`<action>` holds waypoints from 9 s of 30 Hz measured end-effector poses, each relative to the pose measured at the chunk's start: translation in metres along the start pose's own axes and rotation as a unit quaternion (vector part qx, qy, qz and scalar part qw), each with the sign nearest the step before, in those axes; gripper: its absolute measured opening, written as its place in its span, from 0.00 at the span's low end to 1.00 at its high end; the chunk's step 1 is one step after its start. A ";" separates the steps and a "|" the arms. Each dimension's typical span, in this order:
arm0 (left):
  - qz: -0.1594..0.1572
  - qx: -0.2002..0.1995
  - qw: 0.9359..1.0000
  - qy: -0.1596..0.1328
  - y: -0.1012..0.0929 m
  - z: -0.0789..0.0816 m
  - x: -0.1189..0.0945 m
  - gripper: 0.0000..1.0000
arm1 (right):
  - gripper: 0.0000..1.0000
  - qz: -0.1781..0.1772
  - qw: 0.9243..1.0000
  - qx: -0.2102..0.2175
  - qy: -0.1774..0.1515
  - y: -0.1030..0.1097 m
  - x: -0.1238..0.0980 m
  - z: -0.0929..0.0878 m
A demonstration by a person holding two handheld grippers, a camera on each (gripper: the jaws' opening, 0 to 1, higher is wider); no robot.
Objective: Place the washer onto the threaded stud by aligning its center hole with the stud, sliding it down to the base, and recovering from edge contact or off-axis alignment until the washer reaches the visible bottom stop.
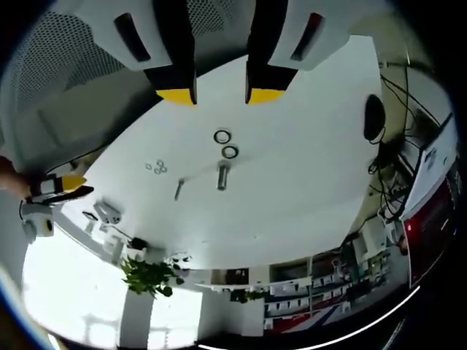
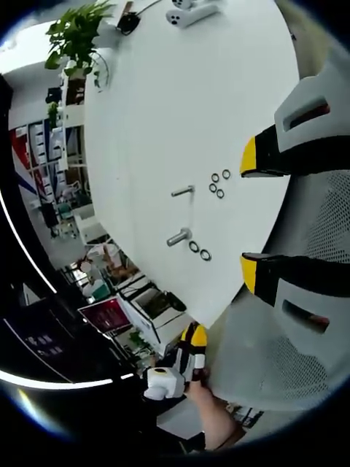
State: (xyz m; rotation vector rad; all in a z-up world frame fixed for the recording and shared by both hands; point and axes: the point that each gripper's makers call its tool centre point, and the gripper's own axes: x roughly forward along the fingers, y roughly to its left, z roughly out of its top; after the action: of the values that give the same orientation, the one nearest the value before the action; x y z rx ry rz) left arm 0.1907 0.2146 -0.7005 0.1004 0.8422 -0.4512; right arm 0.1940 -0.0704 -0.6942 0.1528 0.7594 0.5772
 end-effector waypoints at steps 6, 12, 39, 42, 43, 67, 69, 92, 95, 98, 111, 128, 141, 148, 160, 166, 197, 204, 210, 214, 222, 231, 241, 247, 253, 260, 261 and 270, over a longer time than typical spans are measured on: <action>0.016 0.068 0.995 0.072 0.008 -0.010 0.003 0.25 | 0.44 0.002 1.000 -0.001 0.004 0.001 0.000 -0.002; -0.005 0.091 0.992 0.082 -0.007 0.005 0.024 0.26 | 0.44 0.001 1.000 -0.001 0.002 0.000 0.000 -0.001; -0.049 0.045 0.982 0.179 -0.007 0.017 0.131 0.30 | 0.43 0.002 1.000 0.015 0.000 -0.001 0.000 -0.001; -0.048 0.062 0.975 0.207 -0.006 0.008 0.144 0.31 | 0.43 0.000 1.000 0.019 0.001 -0.002 0.000 -0.002; -0.048 0.064 0.974 0.212 -0.006 0.006 0.147 0.31 | 0.43 0.000 1.000 0.019 0.001 -0.002 0.000 -0.002; -0.032 0.206 0.934 0.290 -0.001 -0.009 0.179 0.30 | 0.41 -0.005 1.000 0.027 -0.004 -0.004 -0.001 0.000; -0.029 0.174 0.941 0.290 -0.004 -0.009 0.180 0.29 | 0.41 -0.004 1.000 0.027 -0.004 -0.004 -0.001 0.000; -0.035 0.165 0.945 0.280 0.001 -0.007 0.180 0.19 | 0.41 -0.004 1.000 0.029 -0.005 -0.004 -0.001 0.000; -0.036 0.165 0.944 0.284 0.000 -0.007 0.179 0.19 | 0.41 -0.004 1.000 0.028 -0.005 -0.004 -0.001 0.000; -0.037 0.172 0.942 0.287 0.000 -0.008 0.179 0.19 | 0.41 -0.004 1.000 0.029 -0.006 -0.004 -0.002 0.000; -0.041 0.204 0.933 0.294 0.007 -0.011 0.174 0.18 | 0.41 -0.004 1.000 0.029 -0.006 -0.004 -0.001 0.001; -0.045 0.218 0.931 0.290 0.013 -0.006 0.166 0.18 | 0.41 -0.006 1.000 0.031 -0.005 -0.005 -0.001 0.000; -0.051 0.261 0.931 0.252 0.006 0.037 0.155 0.18 | 0.41 -0.006 1.000 0.028 -0.008 -0.005 -0.001 0.002; -0.057 0.261 0.935 0.233 0.001 0.064 0.151 0.19 | 0.41 -0.006 0.999 0.030 -0.010 -0.006 -0.001 0.002; -0.056 0.276 0.933 0.225 -0.003 0.092 0.162 0.19 | 0.41 -0.007 0.999 0.034 -0.016 -0.007 -0.002 0.004; -0.057 0.278 0.932 0.227 -0.004 0.095 0.169 0.19 | 0.41 -0.008 0.999 0.035 -0.017 -0.007 -0.003 0.004; -0.054 0.298 0.916 0.263 -0.004 0.073 0.207 0.19 | 0.41 -0.015 0.999 0.036 -0.016 -0.010 -0.003 0.003; -0.053 0.289 0.916 0.272 -0.003 0.063 0.218 0.19 | 0.41 -0.016 0.999 0.032 -0.012 -0.010 -0.003 0.002; -0.053 0.280 0.918 0.276 -0.004 0.058 0.222 0.19 | 0.41 -0.017 0.999 0.032 -0.012 -0.010 -0.003 0.002; -0.053 0.273 0.921 0.274 -0.004 0.061 0.222 0.19 | 0.41 -0.017 0.999 0.030 -0.010 -0.009 -0.003 0.002; -0.060 0.280 0.919 0.272 -0.003 0.059 0.223 0.22 | 0.41 -0.017 0.999 0.031 -0.010 -0.009 -0.002 0.002; -0.044 0.261 0.930 0.255 0.006 0.063 0.215 0.30 | 0.41 -0.015 0.999 0.028 -0.009 -0.009 -0.002 0.002; -0.037 0.203 0.939 0.274 0.021 0.035 0.208 0.33 | 0.41 -0.013 1.000 0.026 -0.008 -0.008 -0.002 0.001; -0.037 0.200 0.939 0.278 0.017 0.029 0.209 0.31 | 0.40 -0.010 1.000 0.024 -0.008 -0.007 -0.002 0.001; -0.041 0.188 0.940 0.280 0.014 0.027 0.208 0.29 | 0.40 -0.010 1.000 0.024 -0.010 -0.006 -0.002 0.002; -0.038 0.180 0.943 0.276 0.014 0.027 0.207 0.29 | 0.40 -0.010 1.000 0.024 -0.009 -0.006 -0.002 0.002; -0.037 0.178 0.944 0.276 0.014 0.027 0.207 0.29 | 0.40 -0.010 1.000 0.024 -0.009 -0.007 -0.002 0.001; -0.037 0.173 0.946 0.271 0.015 0.023 0.205 0.29 | 0.40 -0.010 1.000 0.024 -0.009 -0.007 -0.002 0.001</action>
State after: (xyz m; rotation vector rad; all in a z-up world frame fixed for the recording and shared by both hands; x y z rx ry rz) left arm 0.3313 0.1509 -0.8384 0.5381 1.3040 -0.6535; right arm 0.1968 -0.0771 -0.6941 0.1936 0.7560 0.5379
